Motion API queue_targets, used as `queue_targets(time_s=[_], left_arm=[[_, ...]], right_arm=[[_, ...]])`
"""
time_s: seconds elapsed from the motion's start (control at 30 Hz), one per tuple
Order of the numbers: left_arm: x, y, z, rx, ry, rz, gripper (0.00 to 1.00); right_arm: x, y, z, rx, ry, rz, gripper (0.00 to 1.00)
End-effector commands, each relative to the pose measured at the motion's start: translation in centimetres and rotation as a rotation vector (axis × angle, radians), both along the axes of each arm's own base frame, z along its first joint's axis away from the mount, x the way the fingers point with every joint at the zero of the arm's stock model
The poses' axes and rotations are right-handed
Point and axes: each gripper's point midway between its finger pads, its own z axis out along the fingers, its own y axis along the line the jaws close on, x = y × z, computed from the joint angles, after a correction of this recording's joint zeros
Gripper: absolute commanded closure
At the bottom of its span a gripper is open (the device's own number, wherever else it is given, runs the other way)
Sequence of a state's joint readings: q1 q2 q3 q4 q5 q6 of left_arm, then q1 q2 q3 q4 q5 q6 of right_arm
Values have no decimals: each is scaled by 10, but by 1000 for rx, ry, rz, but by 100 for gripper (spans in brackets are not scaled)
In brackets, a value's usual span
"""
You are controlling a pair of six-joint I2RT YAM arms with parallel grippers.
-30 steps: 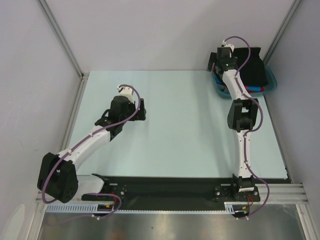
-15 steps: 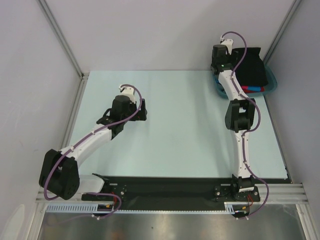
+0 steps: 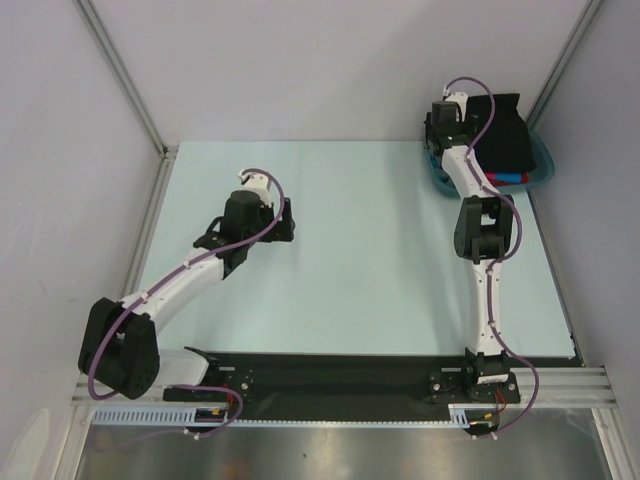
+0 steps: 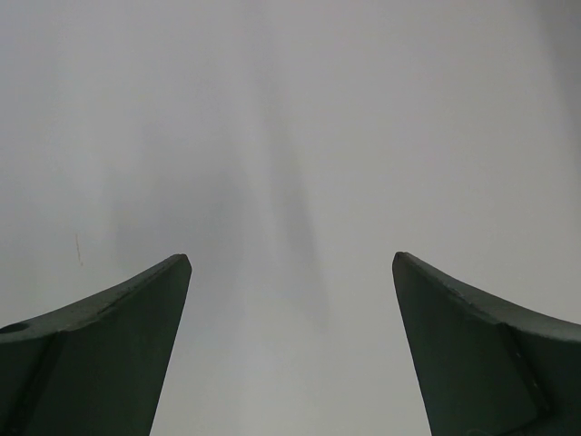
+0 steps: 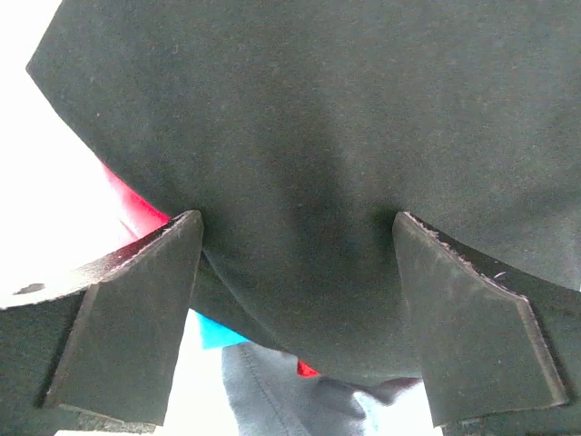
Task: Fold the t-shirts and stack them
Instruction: Grab the tshirt from the pile
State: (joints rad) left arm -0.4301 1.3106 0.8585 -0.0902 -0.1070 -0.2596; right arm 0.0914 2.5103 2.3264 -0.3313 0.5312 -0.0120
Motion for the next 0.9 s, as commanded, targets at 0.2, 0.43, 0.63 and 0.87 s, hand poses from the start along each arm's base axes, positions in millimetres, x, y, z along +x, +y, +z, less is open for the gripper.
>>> queue_targets(time_s=[0.2,0.43,0.63,0.87], left_arm=[[10,-12,21,-21,-59,-36,0],[10,-11,19,-15,-56,-35,0],[10,-11,19,-16,-57,-36,0],[11,-13,16,-17,-47,-39,0]], right_arm=[[-2,44,41,11,-57,123,9],[-5,51,40,-3,-66,154,9],[-5,36,32,-63,-43,75,19],[-10,-5,27,-108,-41,-84,30]])
